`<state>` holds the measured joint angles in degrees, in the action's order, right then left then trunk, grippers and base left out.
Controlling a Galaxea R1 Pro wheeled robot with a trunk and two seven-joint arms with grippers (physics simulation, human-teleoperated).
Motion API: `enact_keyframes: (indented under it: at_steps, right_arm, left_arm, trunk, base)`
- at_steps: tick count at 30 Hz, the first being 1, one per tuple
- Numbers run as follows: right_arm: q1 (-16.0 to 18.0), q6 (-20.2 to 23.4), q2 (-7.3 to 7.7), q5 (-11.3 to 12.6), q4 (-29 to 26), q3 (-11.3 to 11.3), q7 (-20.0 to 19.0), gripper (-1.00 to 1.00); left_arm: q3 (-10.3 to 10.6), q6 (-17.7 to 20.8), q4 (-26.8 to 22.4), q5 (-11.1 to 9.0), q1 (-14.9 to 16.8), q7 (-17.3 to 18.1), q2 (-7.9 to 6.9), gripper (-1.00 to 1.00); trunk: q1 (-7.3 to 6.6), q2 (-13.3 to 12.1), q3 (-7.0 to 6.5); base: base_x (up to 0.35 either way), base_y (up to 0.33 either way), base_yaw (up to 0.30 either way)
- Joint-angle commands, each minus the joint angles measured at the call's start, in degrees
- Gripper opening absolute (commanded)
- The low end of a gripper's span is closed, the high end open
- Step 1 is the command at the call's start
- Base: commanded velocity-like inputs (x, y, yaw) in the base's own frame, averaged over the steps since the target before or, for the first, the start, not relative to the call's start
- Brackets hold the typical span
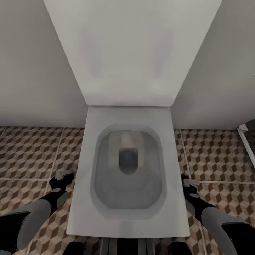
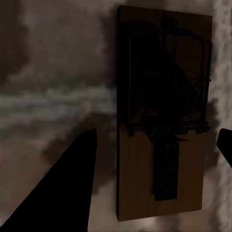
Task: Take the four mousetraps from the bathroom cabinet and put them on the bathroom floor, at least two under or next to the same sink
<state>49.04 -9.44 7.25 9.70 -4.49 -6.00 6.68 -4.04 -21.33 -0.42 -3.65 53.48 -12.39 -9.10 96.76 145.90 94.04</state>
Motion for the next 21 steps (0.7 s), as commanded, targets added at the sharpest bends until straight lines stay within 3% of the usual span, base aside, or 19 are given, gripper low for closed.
enact_keyframes:
  at_steps: [1, 21]
  right_arm:
    - [0.0, 0.6, 0.05, 0.9, 0.2, 0.3, 0.4, 1.0]
    - [0.0, 0.5, 0.05, 0.9, 0.2, 0.3, 0.4, 1.0]
  left_arm:
    - [-0.4, -0.3, 0.1, -0.2, 0.0, 0.2, 0.02, 1.0]
    - [-0.4, -0.2, 0.1, -0.2, 0.0, 0.2, 0.02, 1.0]
  trunk:
    - [0.02, 0.0, -0.18]
    - [-0.49, -0.3, -4.62]
  base:
    - [0.0, 0.0, 0.0]
    - [0.0, 0.0, 0.0]
